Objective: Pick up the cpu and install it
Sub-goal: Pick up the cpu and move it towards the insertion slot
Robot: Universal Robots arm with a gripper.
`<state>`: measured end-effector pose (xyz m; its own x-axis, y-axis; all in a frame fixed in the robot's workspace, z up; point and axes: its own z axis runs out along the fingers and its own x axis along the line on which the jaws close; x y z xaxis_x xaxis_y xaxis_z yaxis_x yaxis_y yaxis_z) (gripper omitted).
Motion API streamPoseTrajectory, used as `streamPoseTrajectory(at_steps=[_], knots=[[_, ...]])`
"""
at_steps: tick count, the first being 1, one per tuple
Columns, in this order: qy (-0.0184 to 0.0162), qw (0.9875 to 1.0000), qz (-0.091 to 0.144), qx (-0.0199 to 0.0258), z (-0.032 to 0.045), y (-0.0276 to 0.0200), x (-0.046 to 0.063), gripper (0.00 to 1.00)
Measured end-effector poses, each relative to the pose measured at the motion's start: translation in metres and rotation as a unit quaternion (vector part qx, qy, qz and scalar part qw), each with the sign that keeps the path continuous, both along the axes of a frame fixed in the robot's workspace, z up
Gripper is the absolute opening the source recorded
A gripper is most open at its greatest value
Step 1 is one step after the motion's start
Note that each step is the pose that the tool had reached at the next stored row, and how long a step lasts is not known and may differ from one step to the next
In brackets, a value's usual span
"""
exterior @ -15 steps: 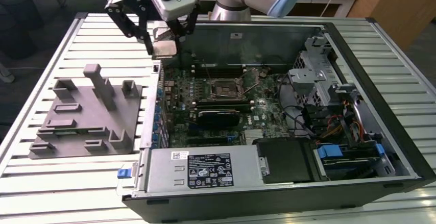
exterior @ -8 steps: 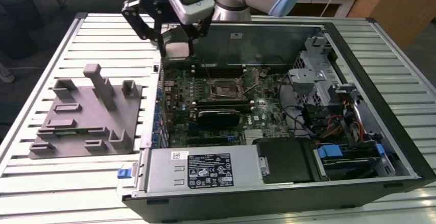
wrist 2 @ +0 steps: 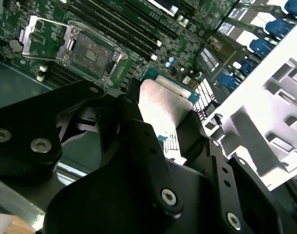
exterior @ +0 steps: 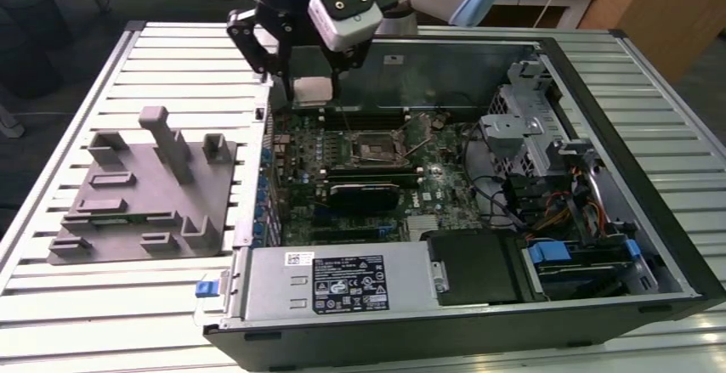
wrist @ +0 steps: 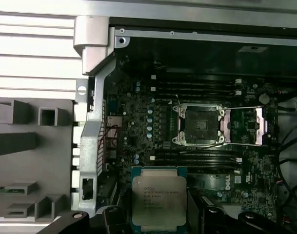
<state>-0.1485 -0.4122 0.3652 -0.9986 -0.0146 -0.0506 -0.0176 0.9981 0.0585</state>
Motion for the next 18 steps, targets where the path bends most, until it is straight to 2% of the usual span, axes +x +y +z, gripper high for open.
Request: streamPoseTrajectory(at_steps=[8,18], knots=[[-0.0032,1.0000,0.000,-0.0001,-0.0124,0.0000,0.012,0.54],[-0.0059,1.0000,0.000,-0.0001,-0.0268,0.0000,0.034,0.54]])
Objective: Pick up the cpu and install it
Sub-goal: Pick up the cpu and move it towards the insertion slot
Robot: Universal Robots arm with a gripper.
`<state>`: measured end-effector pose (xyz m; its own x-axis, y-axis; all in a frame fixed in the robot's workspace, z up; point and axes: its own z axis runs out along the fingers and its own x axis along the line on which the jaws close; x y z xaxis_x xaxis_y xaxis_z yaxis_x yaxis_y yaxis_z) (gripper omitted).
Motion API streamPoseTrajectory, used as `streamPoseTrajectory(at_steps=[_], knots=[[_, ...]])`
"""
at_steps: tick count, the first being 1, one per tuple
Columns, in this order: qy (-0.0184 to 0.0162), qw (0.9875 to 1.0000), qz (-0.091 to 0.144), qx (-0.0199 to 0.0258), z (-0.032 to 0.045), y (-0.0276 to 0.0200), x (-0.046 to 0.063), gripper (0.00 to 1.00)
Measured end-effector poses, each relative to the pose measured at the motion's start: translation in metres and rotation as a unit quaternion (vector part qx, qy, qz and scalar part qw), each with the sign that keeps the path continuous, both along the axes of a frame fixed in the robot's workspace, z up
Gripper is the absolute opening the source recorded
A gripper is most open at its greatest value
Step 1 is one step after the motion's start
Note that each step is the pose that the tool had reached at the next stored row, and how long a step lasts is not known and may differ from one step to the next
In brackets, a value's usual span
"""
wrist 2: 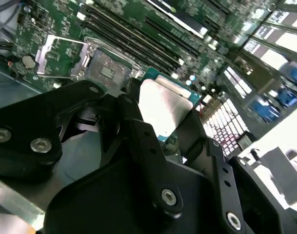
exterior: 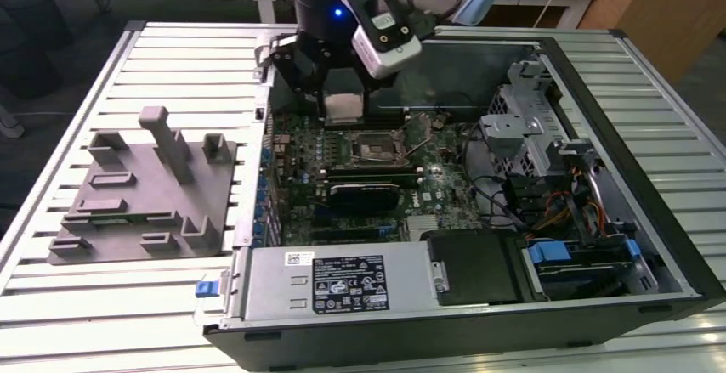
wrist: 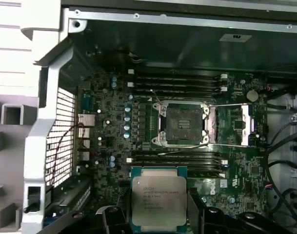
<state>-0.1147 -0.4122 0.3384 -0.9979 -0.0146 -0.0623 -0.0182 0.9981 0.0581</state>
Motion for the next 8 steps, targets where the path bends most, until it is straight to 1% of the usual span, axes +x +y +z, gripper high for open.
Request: streamPoseTrajectory(at_steps=[8], knots=[[-0.0017,1.0000,0.000,0.0000,-0.0103,0.0000,0.017,0.54]])
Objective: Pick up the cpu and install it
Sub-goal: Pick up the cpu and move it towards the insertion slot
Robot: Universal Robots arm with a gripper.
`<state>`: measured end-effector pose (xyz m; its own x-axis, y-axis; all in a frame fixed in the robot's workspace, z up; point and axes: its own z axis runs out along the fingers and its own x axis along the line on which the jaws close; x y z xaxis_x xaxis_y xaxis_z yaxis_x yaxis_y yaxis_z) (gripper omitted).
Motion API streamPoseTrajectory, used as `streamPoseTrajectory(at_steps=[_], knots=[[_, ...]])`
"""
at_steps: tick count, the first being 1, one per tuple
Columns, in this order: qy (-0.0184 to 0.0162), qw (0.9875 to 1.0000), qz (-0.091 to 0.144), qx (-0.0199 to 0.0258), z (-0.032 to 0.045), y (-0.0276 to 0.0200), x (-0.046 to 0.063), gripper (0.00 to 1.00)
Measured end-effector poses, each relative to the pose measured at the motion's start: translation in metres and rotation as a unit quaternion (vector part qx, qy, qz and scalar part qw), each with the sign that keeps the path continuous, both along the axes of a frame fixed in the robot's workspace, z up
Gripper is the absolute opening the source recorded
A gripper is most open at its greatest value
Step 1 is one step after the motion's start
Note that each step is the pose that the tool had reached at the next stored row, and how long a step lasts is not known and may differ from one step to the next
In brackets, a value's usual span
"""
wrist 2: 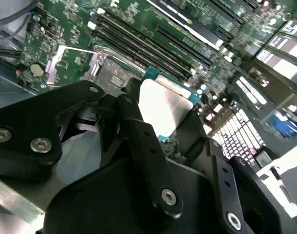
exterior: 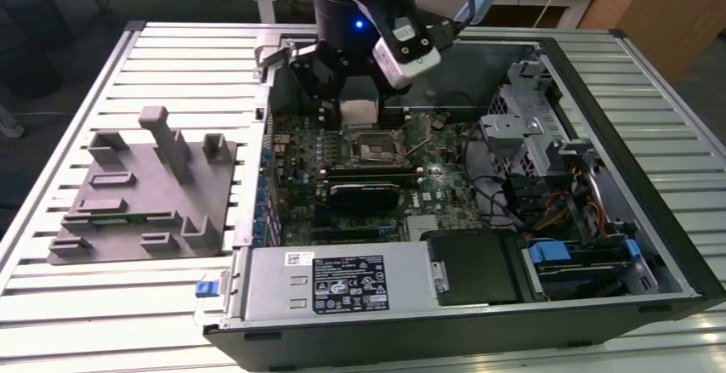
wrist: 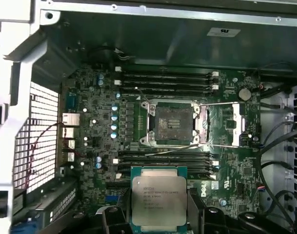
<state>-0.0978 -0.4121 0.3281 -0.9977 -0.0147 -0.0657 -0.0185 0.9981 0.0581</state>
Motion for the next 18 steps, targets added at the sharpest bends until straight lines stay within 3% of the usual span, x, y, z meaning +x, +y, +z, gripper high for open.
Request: streamPoseTrajectory(at_steps=[6,9,12,16,18], knots=[[0.0002,1.0000,0.000,0.0000,-0.0077,0.0000,0.004,0.54],[0.0026,1.0000,0.000,0.0000,-0.0111,0.0000,0.009,0.54],[0.0077,1.0000,0.000,0.0000,-0.0146,0.0000,0.014,0.54],[0.0181,0.9998,0.000,0.0001,-0.0198,0.0002,0.021,0.54],[0.0208,0.9998,0.000,0.0000,-0.0217,0.0008,0.024,0.54]])
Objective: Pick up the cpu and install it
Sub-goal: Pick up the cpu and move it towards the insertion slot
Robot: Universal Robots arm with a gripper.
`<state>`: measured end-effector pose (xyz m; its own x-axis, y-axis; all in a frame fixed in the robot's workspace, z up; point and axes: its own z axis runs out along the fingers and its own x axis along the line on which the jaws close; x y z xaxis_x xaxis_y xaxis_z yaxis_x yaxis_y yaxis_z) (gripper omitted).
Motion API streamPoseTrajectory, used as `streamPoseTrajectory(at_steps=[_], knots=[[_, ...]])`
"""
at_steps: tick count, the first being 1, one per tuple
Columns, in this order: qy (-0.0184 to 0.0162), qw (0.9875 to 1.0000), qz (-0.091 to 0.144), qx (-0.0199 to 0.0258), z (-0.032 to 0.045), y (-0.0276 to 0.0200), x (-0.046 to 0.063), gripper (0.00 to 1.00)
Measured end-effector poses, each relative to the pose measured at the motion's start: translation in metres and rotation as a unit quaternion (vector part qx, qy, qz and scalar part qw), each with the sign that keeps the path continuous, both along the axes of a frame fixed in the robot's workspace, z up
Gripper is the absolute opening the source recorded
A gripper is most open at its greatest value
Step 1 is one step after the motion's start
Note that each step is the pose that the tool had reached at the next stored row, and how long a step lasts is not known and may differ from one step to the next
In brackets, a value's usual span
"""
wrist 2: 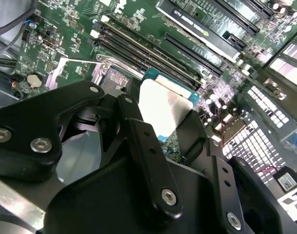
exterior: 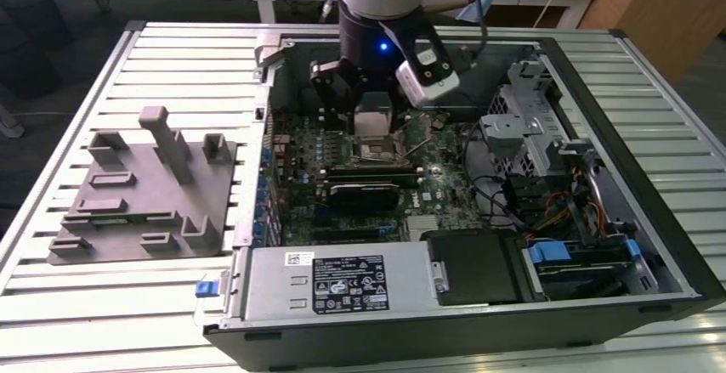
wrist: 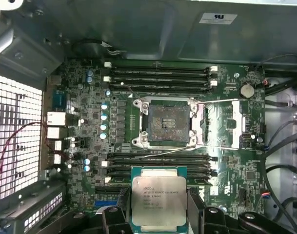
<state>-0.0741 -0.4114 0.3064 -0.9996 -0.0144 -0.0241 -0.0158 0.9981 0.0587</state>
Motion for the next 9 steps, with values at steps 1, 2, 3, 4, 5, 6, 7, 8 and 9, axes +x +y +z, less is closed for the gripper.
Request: streamPoseTrajectory(at_steps=[1,2,3,4,5,6,7,8,9], knots=[[0.0006,1.0000,0.000,0.0000,-0.0009,0.0003,0.001,0.54],[0.0011,1.0000,0.000,-0.0001,-0.0017,0.0008,0.003,0.54],[0.0013,1.0000,0.000,0.0000,-0.0026,0.0012,0.005,0.54],[0.0014,1.0000,0.000,0.0000,-0.0032,0.0017,0.007,0.54],[0.0015,1.0000,0.000,0.0001,-0.0038,0.0023,0.008,0.54],[0.0015,1.0000,0.000,0.0000,-0.0044,0.0029,0.009,0.54],[0.0015,1.0000,0.000,0.0000,-0.0050,0.0036,0.011,0.54],[0.0015,1.0000,0.000,0.0001,-0.0058,0.0043,0.012,0.54],[0.0014,1.0000,0.001,0.0001,-0.0066,0.0051,0.013,0.54]])
